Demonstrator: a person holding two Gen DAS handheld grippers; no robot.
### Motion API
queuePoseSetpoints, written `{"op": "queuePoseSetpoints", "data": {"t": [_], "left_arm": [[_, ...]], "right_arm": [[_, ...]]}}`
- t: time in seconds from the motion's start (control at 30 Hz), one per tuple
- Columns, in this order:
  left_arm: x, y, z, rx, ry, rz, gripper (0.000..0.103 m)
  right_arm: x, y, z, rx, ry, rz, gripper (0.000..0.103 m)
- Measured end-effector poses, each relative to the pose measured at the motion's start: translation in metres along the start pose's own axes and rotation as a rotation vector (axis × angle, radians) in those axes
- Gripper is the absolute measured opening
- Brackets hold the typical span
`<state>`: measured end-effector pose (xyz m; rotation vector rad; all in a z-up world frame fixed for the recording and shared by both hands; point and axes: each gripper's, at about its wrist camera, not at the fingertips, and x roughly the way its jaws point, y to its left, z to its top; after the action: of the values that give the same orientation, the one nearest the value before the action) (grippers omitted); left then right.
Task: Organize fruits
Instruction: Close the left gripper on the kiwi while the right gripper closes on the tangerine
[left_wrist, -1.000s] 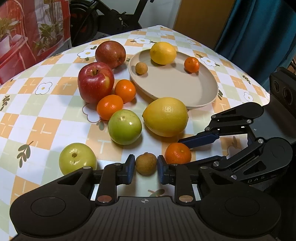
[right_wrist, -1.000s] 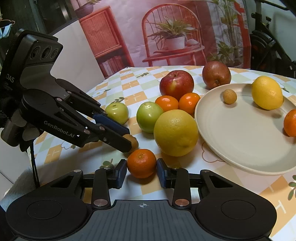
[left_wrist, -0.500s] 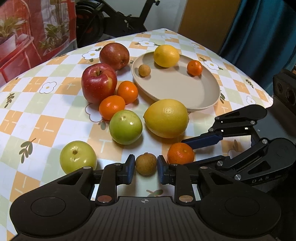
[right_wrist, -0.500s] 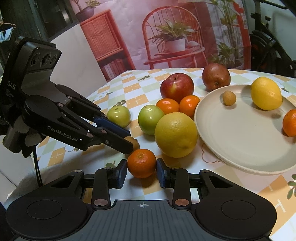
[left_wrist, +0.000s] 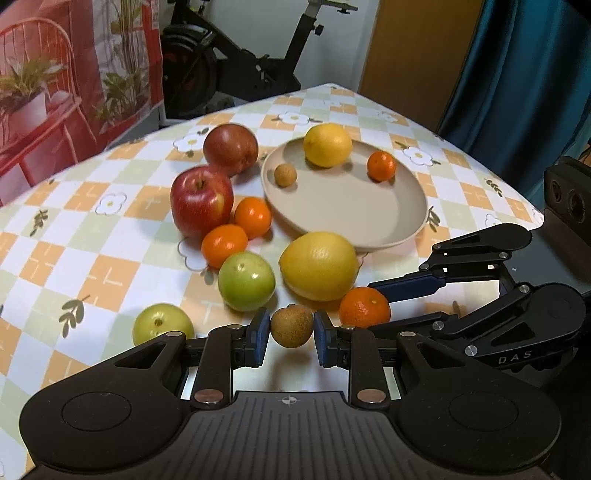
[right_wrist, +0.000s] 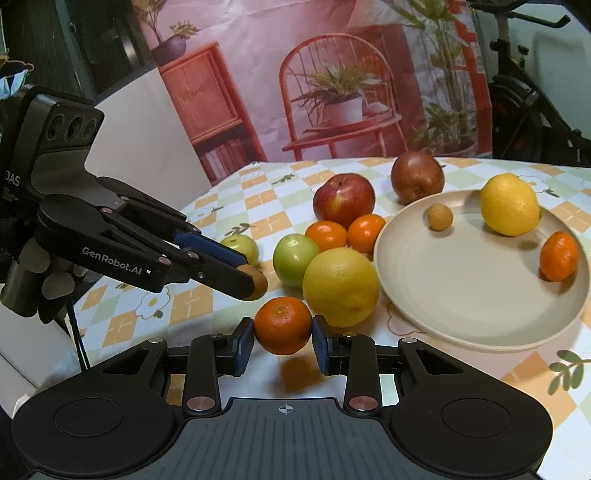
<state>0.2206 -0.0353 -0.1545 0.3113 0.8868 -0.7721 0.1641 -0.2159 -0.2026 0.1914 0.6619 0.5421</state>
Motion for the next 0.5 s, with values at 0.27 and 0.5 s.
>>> {"op": "queuePoseSetpoints", "data": {"t": [0.27,0.5], "left_arm": [[-0.010,-0.016,0.018,0.013,-0.055,0.025,0.027],[-0.012,-0.032,0.040,0.053,-0.081,0.034,0.027]], "right_arm": [[-0.020,-0.007,0.002,0.015,-0.072,-0.043,0.031],[-0.045,-0.027,0.009,0.057,-0.166,-0.106,0.031]]}}
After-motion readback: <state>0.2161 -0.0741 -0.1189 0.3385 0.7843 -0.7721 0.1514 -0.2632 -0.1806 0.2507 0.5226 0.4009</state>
